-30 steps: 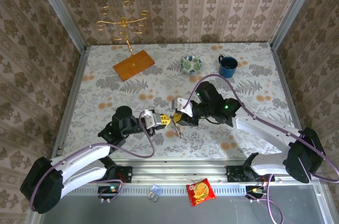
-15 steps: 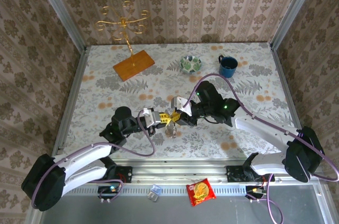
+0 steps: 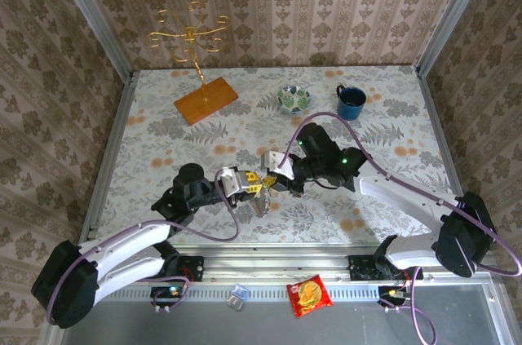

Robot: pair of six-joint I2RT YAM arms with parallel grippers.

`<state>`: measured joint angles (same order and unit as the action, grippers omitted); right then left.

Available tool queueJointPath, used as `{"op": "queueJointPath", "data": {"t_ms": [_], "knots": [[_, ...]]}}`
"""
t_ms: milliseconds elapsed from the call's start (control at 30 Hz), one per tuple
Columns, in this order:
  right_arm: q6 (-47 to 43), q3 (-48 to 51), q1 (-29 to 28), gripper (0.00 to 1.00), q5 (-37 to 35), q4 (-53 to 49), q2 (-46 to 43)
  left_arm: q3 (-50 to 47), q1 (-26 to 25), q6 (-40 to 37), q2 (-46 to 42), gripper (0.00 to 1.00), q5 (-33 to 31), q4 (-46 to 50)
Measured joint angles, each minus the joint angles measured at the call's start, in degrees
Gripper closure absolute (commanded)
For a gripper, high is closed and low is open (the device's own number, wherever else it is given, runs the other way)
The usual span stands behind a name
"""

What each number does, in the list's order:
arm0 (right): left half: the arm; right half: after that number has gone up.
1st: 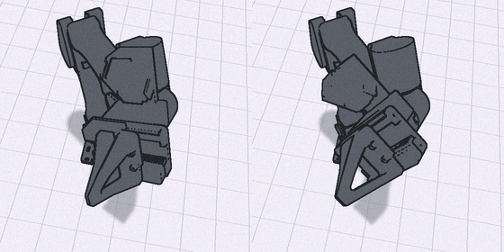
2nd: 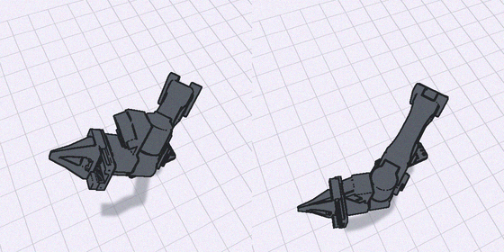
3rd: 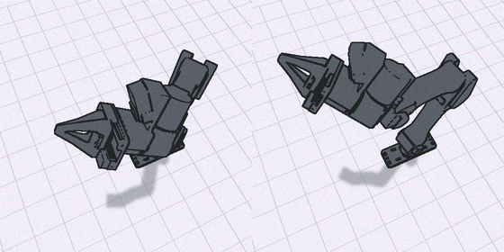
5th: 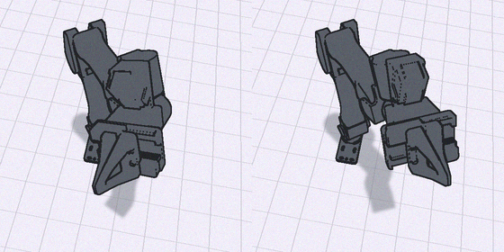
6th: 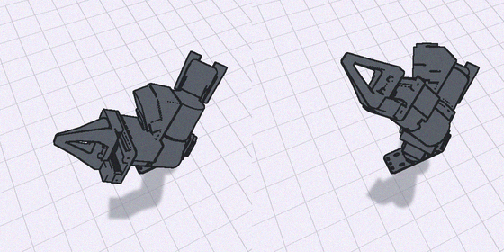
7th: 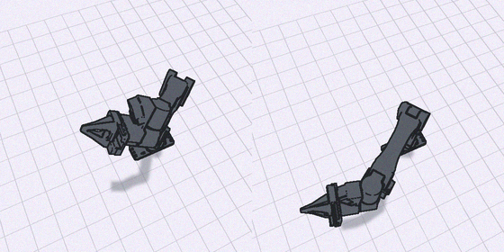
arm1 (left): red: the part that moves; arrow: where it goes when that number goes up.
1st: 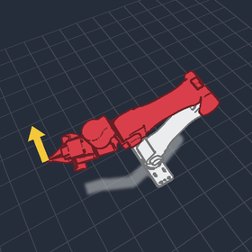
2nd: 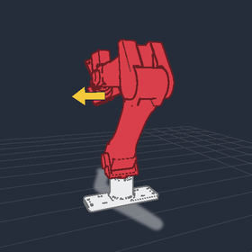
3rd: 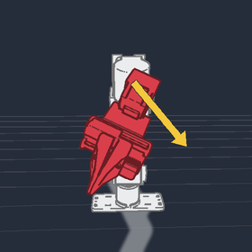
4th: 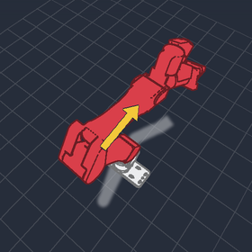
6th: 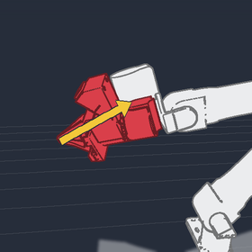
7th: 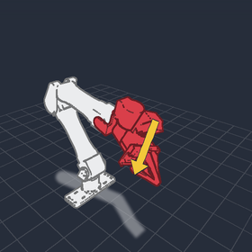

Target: Put the keys on the keyring

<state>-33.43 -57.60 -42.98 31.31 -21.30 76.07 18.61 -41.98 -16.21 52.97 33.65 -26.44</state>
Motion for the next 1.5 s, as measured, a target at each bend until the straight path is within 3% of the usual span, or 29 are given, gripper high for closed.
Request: {"op": "queueJointPath", "data": {"t_ms": [167, 333, 467, 700, 1133, 1500], "knots": [[-4.59, -5.31, -2.49, 1.0, -4.96, -6.27, 2.64, 3.61, -0.04, -3.37, 0.0, 0.8, -0.31, 7.52], [-7.34, -8.44, -4.46, 1.0, -9.09, -10.51, 3.08, 5.4, -0.07, -5.77, 0.04, 0.96, 0.28, 11.85], [-6.62, -7.85, -4.07, 0.81, -9.11, -9.49, 2.82, 5.49, -0.33, -6.58, 0.04, 1.0, 0.61, 13.0], [-2.29, -1.92, -0.46, 0.74, -5.53, -4.26, -1.27, 5.42, -0.33, -6.47, 0.04, 1.0, 0.66, 12.52], [0.26, -0.26, -0.02, 0.76, -3.74, -1.73, -1.2, 5.07, -0.33, -6.1, 0.04, 1.0, 1.05, 10.12], [0.09, -0.26, 0.0, 0.95, -3.63, -1.6, -0.94, 5.03, -0.33, -6.1, 0.04, 1.0, 1.07, 10.08]]}}
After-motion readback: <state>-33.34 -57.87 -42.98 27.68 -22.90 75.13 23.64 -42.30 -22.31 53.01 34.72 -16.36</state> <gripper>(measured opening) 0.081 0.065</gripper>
